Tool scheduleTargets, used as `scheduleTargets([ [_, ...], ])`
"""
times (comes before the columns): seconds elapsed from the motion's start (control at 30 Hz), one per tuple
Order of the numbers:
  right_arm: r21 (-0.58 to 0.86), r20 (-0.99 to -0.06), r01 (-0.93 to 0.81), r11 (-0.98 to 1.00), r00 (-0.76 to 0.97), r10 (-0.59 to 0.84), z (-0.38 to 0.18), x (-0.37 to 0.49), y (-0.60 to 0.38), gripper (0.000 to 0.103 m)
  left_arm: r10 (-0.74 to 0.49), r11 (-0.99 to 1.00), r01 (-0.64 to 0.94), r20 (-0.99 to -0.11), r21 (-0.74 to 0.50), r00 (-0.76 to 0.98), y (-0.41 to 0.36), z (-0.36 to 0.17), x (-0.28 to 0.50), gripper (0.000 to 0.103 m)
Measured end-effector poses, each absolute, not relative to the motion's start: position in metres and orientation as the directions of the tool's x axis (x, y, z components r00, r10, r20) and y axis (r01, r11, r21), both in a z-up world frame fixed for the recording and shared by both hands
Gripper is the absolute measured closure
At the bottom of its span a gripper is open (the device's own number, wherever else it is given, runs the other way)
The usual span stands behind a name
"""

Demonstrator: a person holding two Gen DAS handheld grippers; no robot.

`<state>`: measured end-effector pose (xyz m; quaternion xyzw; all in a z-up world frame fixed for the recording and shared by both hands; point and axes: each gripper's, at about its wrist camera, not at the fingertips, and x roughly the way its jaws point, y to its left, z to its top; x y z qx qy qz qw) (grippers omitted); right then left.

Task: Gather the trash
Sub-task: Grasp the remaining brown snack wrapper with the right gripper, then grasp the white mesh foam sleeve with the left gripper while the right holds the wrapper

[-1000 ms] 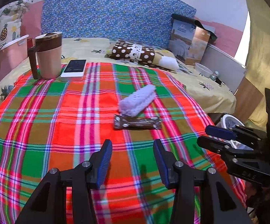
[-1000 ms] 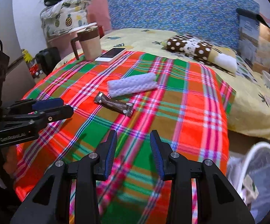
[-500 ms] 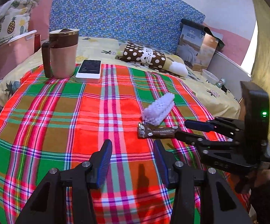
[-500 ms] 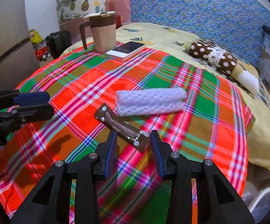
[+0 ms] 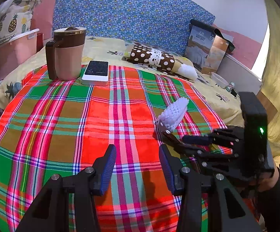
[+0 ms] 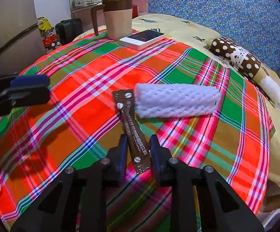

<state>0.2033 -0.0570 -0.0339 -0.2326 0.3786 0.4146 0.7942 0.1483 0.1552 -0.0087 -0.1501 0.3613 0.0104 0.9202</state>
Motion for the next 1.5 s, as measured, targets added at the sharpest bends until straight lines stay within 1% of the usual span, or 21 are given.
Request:
scheduleTargets([
  [0.17,-0.018,-0.781,-0.820,0.573,0.369,0.504,-0.029,0.192,-0.072,0.082,-0.099,0.961,-0.102,-0.664,-0.258,0.741,0.146,-0.003,0.153,0.057],
  [0.33,0.027,-0.767,-0.756,0.654,0.403,0.498,-0.024,0.191,-0.099,0.082,-0.115,0.969,-0.063,-0.664,-0.239,0.739,0.133,0.002,0.165,0.057],
  [0.5,0.057,-0.775,-0.659,0.750,0.444,0.450,-0.028,0.201,-0.128,0.082,-0.123,0.976,-0.033,-0.672,-0.215,0.730,0.122,0.001,0.185,0.057],
  [0.67,0.054,-0.794,-0.589,0.807,0.465,0.393,-0.034,0.208,-0.141,0.082,-0.133,0.984,0.014,-0.687,-0.175,0.714,0.107,-0.002,0.213,0.057],
  [0.87,0.043,-0.797,-0.556,0.830,0.482,0.364,-0.038,0.215,-0.149,0.081,-0.125,0.991,0.054,-0.699,-0.122,0.704,0.095,-0.010,0.246,0.057],
  [0.93,0.036,-0.794,-0.548,0.836,0.492,0.357,-0.039,0.215,-0.151,0.081,-0.115,0.993,0.061,-0.699,-0.101,0.706,0.091,-0.013,0.254,0.055],
  [1.0,0.040,-0.790,-0.546,0.837,0.495,0.361,-0.039,0.215,-0.154,0.080,-0.115,0.993,0.078,-0.694,-0.085,0.710,0.088,-0.016,0.260,0.050],
  [1.17,0.047,-0.788,-0.552,0.833,0.492,0.371,-0.040,0.215,-0.156,0.080,-0.120,0.992,0.104,-0.707,-0.066,0.697,0.083,-0.024,0.275,0.050],
  [1.33,0.075,-0.784,-0.543,0.836,0.487,0.386,-0.040,0.216,-0.161,0.080,-0.115,0.992,0.112,-0.747,-0.054,0.655,0.077,-0.036,0.284,0.050],
  [1.37,0.082,-0.780,-0.540,0.838,0.489,0.391,-0.040,0.215,-0.162,0.080,-0.113,0.992,0.109,-0.756,-0.056,0.645,0.077,-0.038,0.284,0.055],
  [1.4,0.091,-0.776,-0.534,0.840,0.491,0.397,-0.039,0.215,-0.163,0.080,-0.112,0.993,0.107,-0.762,-0.057,0.638,0.076,-0.039,0.283,0.065],
  [1.47,0.094,-0.771,-0.537,0.839,0.494,0.403,-0.039,0.213,-0.163,0.081,-0.103,0.994,0.096,-0.769,-0.055,0.631,0.076,-0.041,0.280,0.068],
  [1.5,0.091,-0.768,-0.539,0.837,0.497,0.404,-0.038,0.212,-0.162,0.082,-0.103,0.994,0.089,-0.771,-0.060,0.628,0.076,-0.041,0.278,0.072],
])
